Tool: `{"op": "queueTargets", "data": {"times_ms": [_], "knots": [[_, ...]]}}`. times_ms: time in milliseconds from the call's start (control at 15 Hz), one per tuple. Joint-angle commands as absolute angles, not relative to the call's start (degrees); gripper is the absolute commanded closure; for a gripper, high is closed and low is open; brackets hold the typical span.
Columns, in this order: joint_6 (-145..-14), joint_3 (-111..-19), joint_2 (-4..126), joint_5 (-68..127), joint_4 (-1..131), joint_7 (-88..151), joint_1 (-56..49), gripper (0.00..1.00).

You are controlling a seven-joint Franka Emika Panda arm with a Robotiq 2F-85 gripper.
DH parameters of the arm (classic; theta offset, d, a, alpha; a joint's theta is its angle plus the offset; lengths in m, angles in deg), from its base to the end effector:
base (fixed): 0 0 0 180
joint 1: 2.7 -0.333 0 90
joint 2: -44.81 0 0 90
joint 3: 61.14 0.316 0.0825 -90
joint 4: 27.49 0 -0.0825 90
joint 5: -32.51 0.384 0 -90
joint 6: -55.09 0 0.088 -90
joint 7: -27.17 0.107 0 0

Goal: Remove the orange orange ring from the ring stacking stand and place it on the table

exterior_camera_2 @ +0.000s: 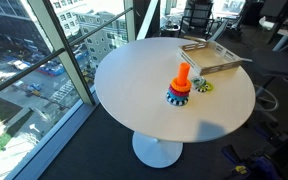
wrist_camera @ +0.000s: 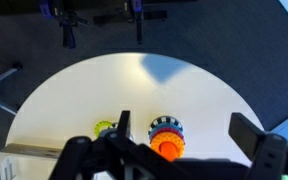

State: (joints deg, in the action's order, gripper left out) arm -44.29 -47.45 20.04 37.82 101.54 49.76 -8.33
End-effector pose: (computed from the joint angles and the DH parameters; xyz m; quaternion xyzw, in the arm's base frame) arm 0.3868 0.1549 0.5199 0.9976 -0.0512 -0.0430 0.0205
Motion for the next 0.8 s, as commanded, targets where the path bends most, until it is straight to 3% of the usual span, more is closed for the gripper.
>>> {"op": "queueTargets", "data": {"times_ms": [0,733], "knots": [[-48.4,-48.1,22.8,35.7,101.0,47.0,-8.3,0.0],[-65.9,-50.4,31.7,33.0,104.7,42.1,-8.6,0.0]]}}
